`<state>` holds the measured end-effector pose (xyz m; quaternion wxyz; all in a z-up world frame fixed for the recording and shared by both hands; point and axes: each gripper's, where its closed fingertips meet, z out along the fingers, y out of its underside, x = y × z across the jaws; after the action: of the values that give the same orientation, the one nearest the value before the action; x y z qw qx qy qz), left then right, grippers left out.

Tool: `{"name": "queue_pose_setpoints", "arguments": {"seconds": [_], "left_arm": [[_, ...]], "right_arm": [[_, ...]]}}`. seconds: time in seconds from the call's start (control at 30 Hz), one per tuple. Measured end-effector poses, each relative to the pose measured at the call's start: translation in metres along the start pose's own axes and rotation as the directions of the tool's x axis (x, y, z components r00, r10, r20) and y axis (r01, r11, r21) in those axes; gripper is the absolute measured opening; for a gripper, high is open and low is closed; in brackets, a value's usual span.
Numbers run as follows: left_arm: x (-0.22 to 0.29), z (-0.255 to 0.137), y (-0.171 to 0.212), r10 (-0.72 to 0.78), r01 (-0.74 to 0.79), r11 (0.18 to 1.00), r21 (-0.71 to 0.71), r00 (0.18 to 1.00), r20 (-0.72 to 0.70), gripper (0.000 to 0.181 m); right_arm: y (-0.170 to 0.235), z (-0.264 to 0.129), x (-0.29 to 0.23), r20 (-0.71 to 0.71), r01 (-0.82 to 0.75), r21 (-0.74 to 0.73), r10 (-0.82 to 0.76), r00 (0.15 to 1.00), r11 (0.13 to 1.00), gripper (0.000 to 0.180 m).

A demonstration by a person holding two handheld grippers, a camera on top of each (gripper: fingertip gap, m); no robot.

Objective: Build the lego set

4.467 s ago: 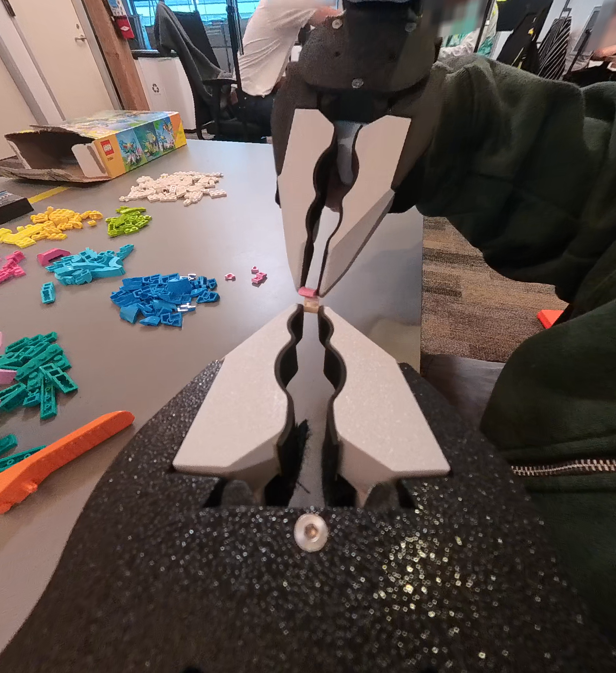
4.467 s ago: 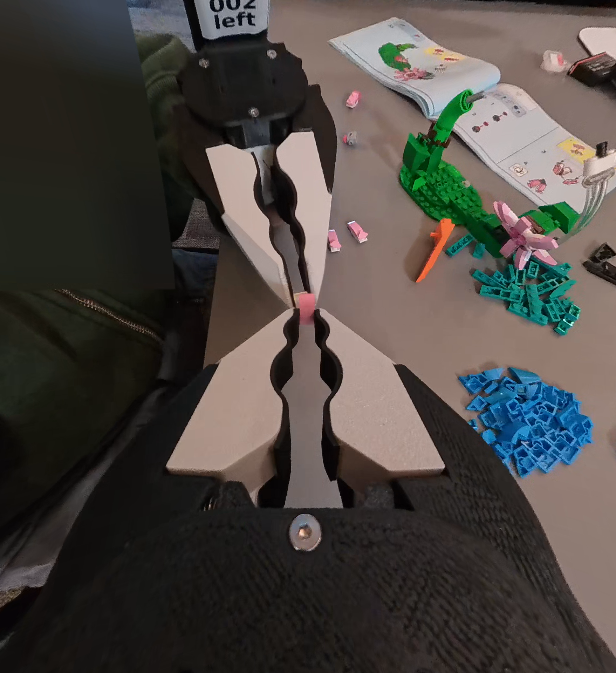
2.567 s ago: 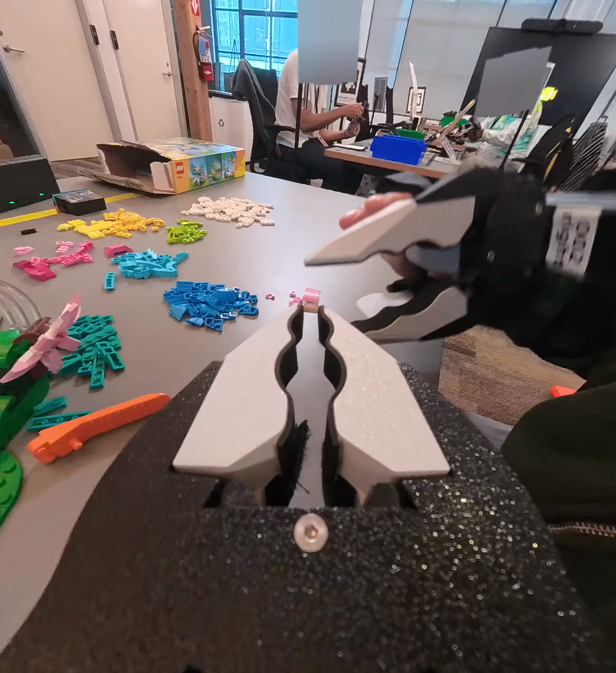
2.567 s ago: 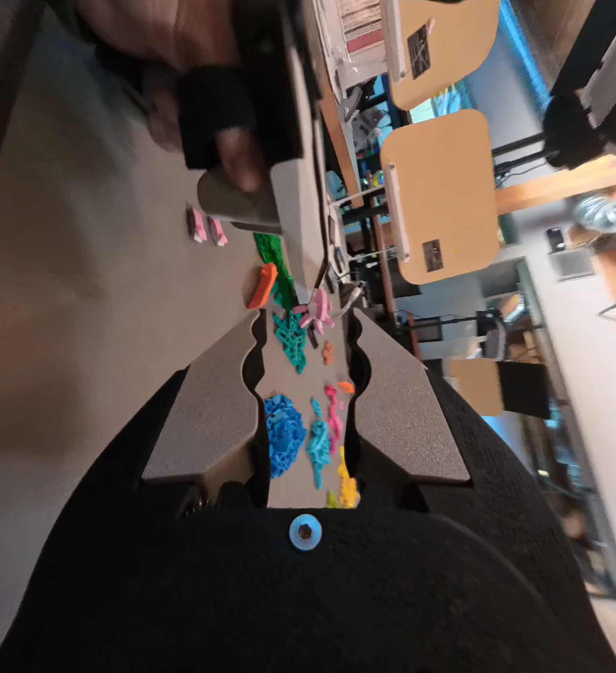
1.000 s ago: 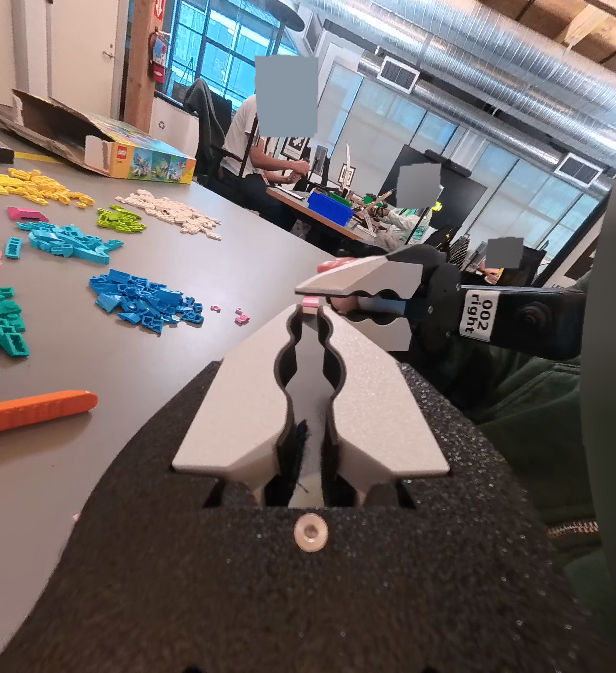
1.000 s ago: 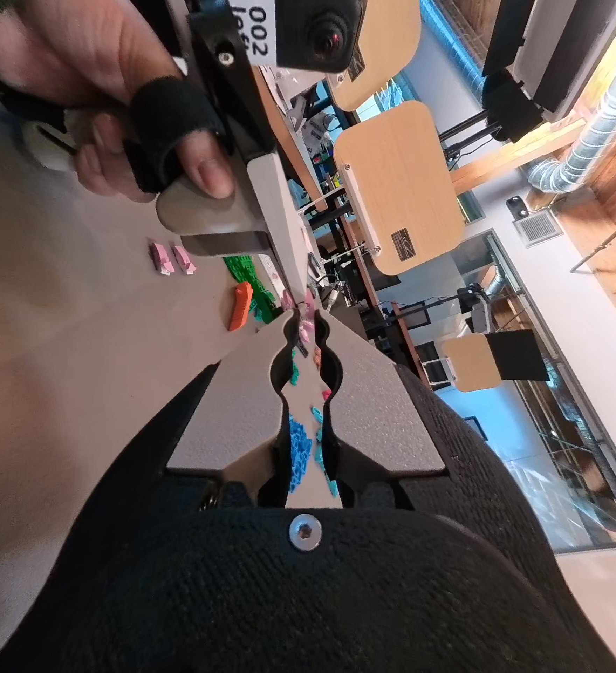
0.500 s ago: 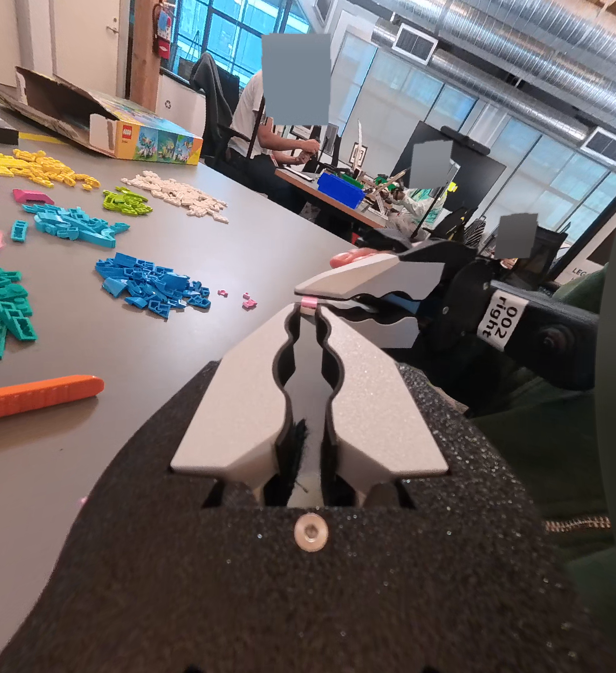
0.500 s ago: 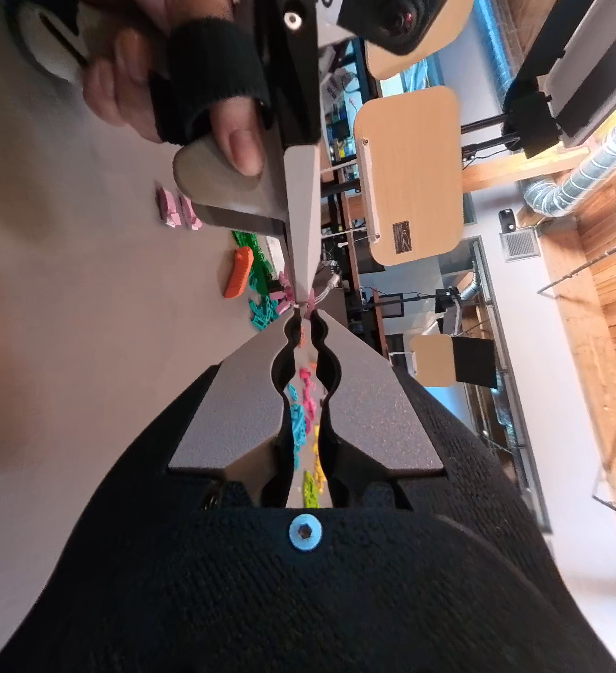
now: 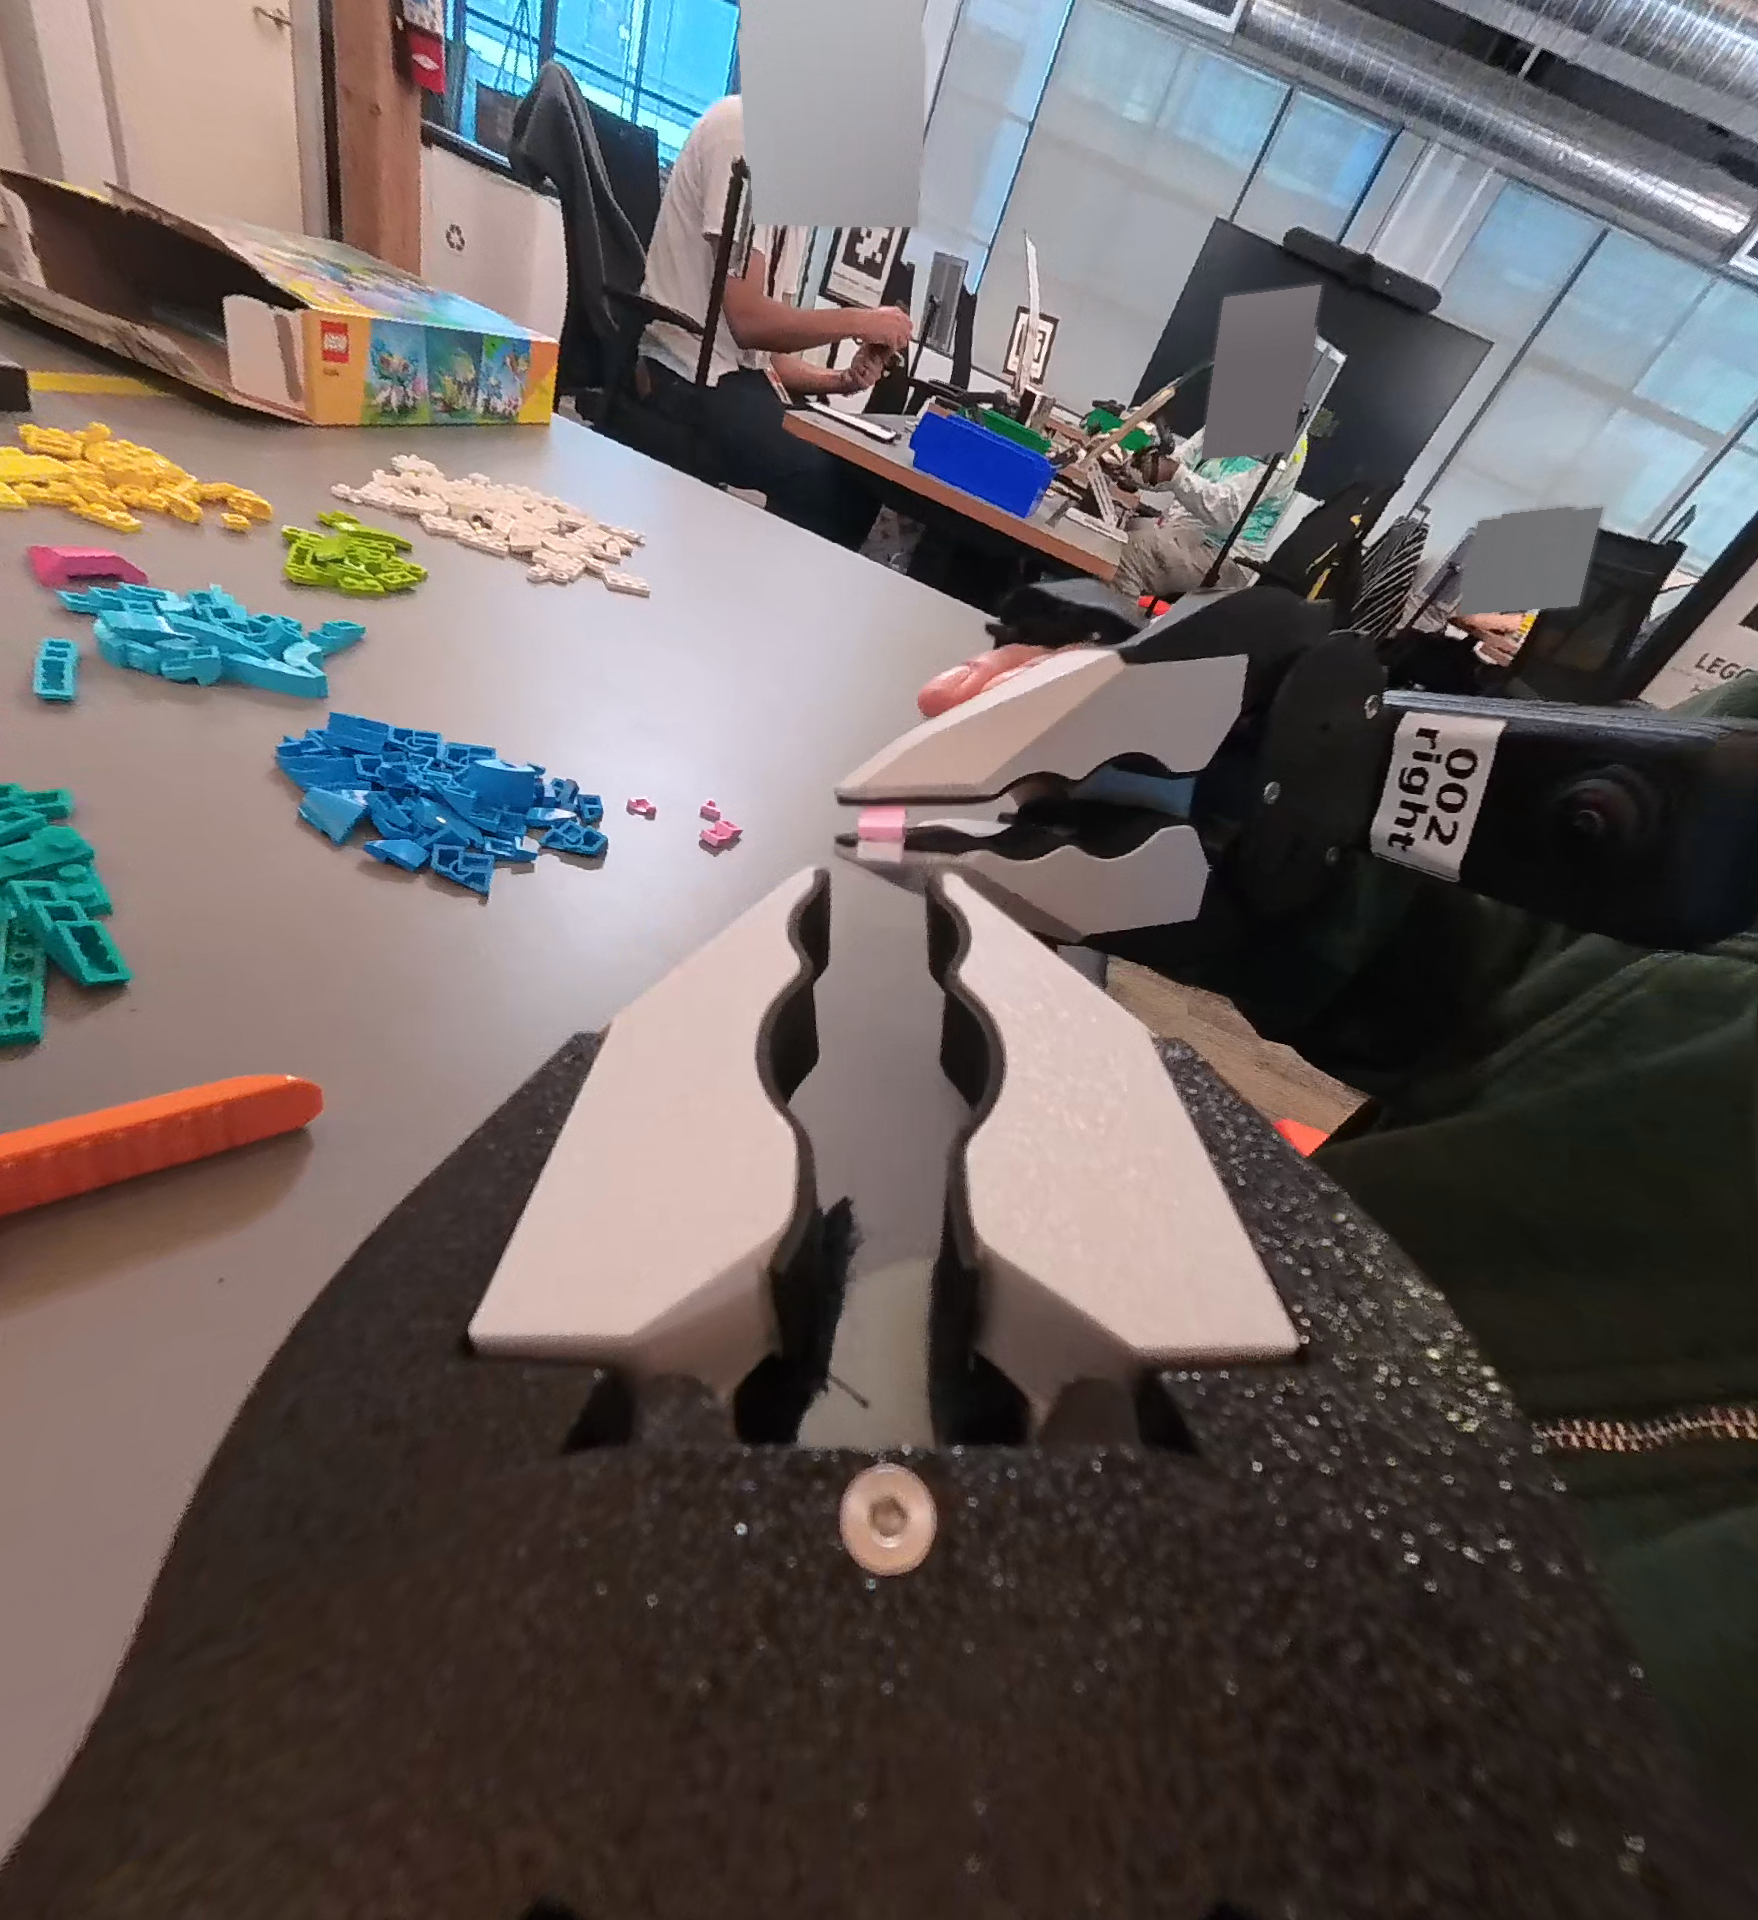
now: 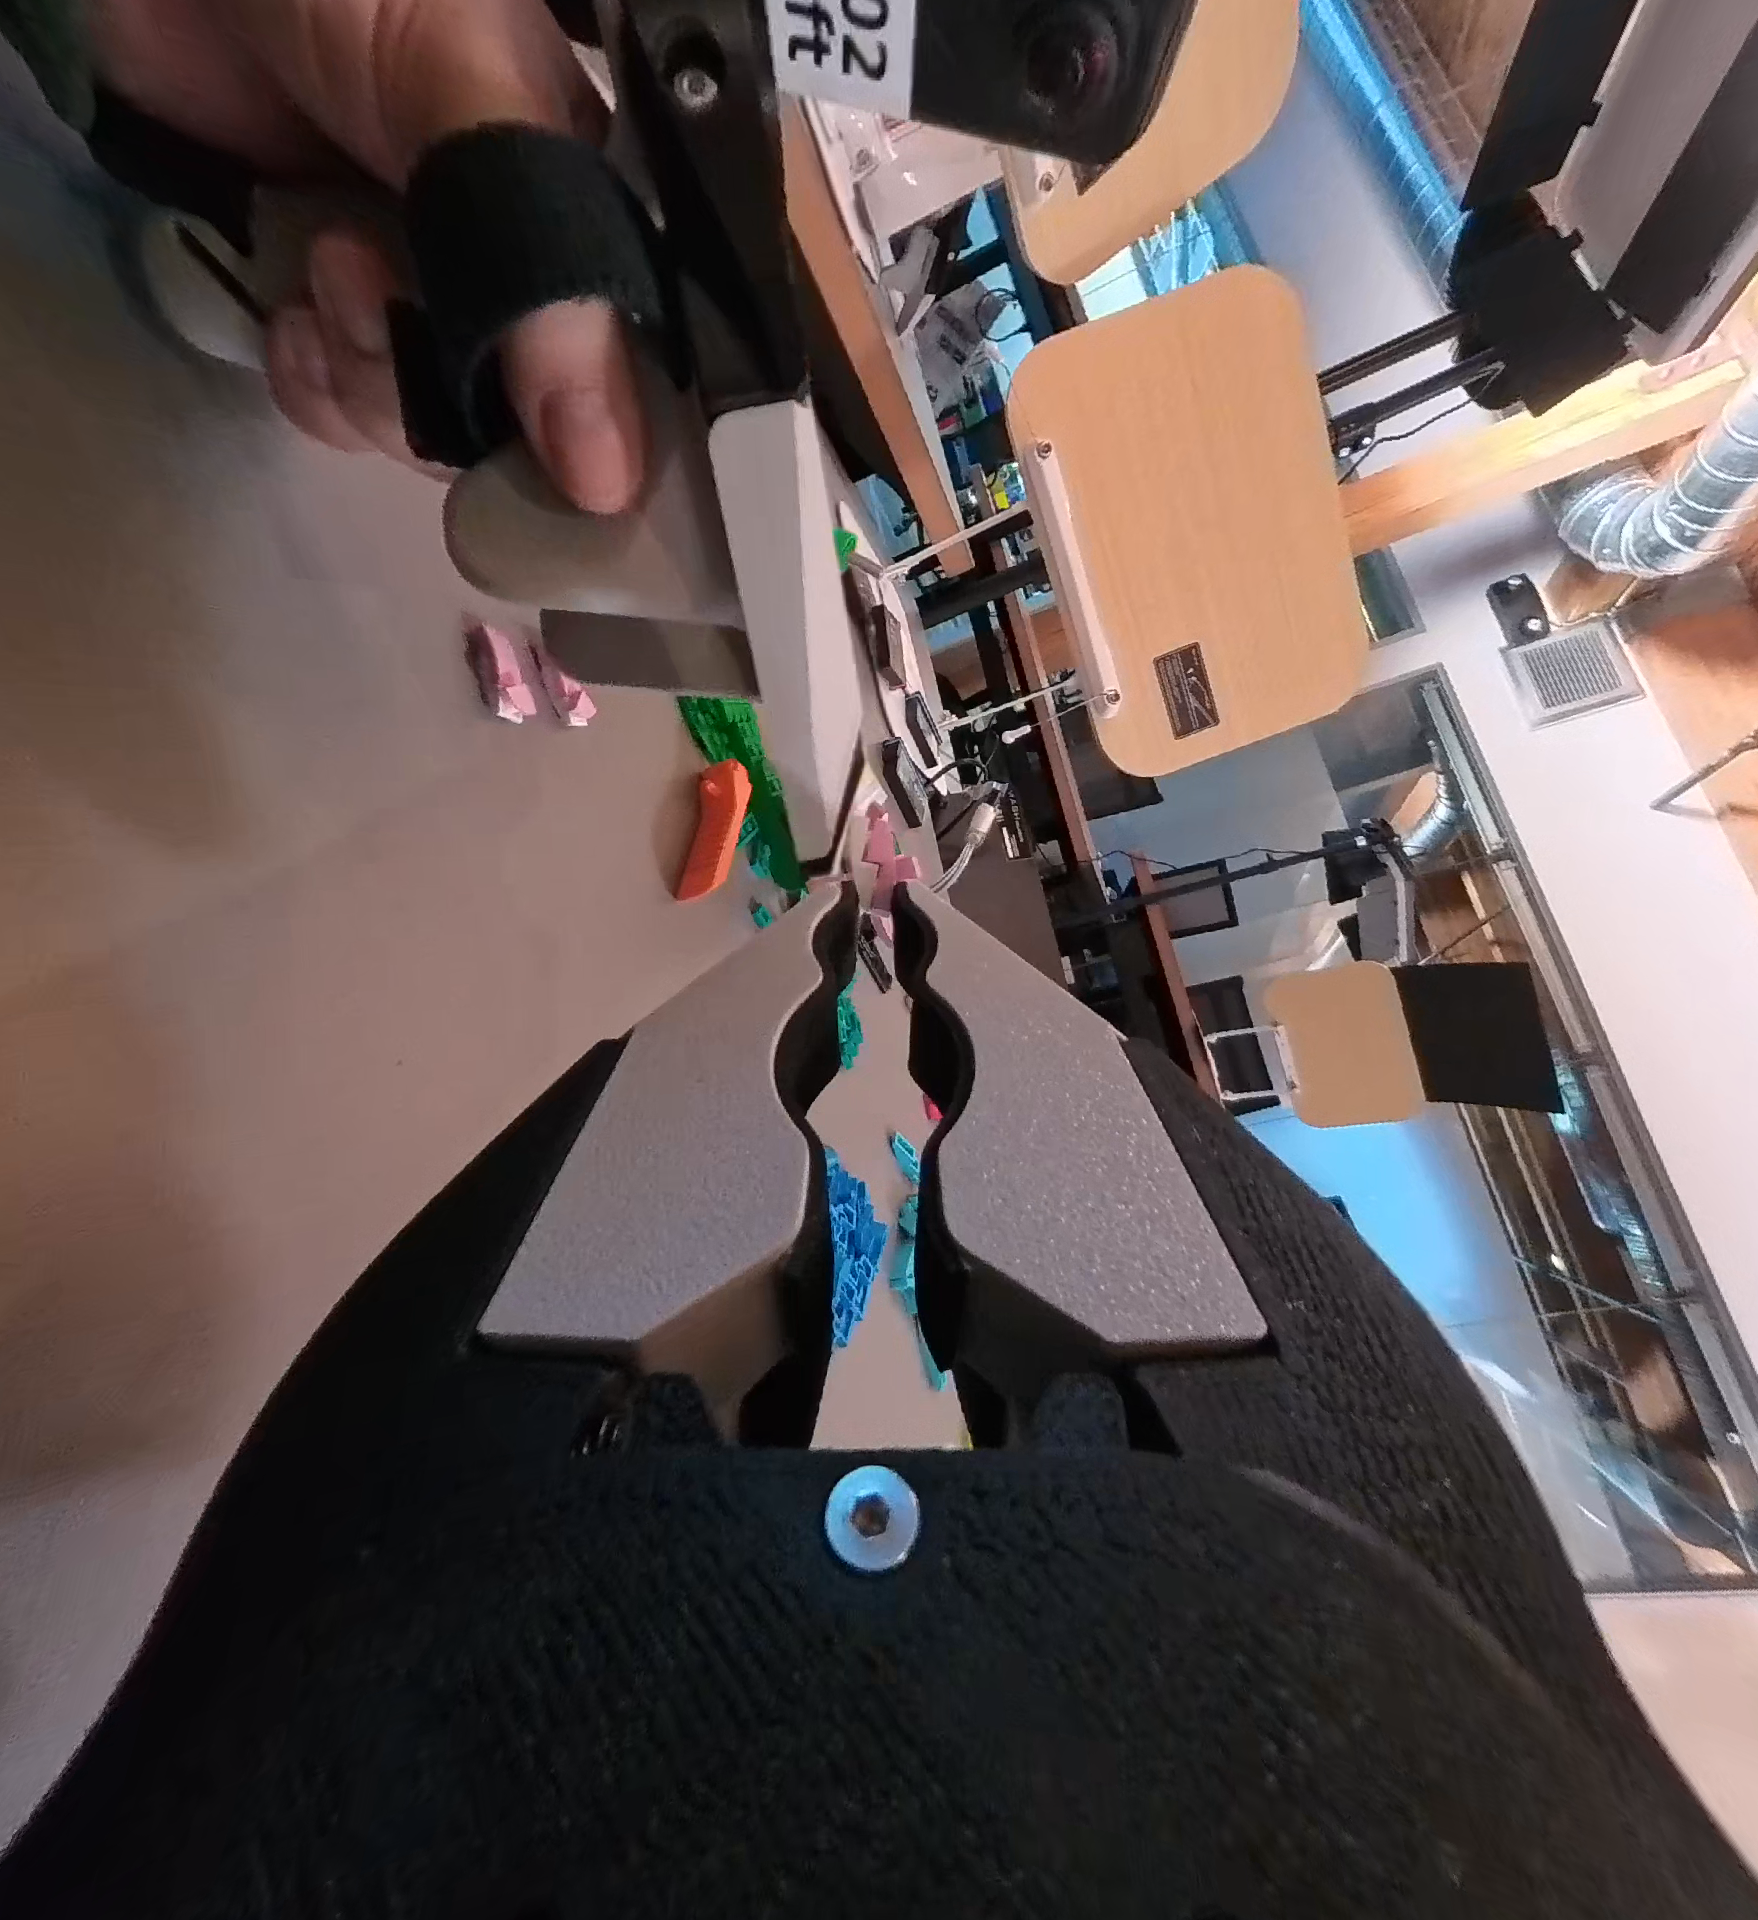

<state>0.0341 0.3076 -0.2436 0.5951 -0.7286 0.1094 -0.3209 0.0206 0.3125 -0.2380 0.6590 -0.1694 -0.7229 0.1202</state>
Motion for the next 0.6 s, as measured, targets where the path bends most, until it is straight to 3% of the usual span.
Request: {"name": "queue_pose_setpoints", "arguments": {"seconds": [0.03,0.27,0.33,0.53,0.6], "left_arm": [[0.001,0.000,0.000,-0.003,0.003,1.000,0.004,1.000,-0.004,0.016],[0.006,0.000,-0.010,-0.041,0.045,0.995,0.090,0.998,-0.047,0.014],[0.000,-0.001,-0.013,-0.065,0.067,0.990,0.127,0.998,-0.018,0.000],[0.000,-0.006,-0.022,-0.109,0.119,0.972,0.204,0.992,-0.061,0.000],[0.004,-0.006,-0.024,-0.098,0.111,0.973,0.205,0.993,-0.072,0.012]], "right_arm": [[-0.001,0.000,0.001,-0.003,-0.009,0.004,0.009,1.000,1.000,0.004],[-0.006,0.001,0.009,-0.058,-0.084,0.015,0.085,0.995,0.996,0.004],[-0.007,0.001,0.014,-0.089,-0.095,0.011,0.095,0.991,0.995,0.004],[-0.011,0.003,0.019,-0.153,-0.082,-0.013,0.079,0.985,0.997,0.004],[-0.010,0.004,0.018,-0.152,-0.103,-0.017,0.100,0.983,0.995,0.004]]}}
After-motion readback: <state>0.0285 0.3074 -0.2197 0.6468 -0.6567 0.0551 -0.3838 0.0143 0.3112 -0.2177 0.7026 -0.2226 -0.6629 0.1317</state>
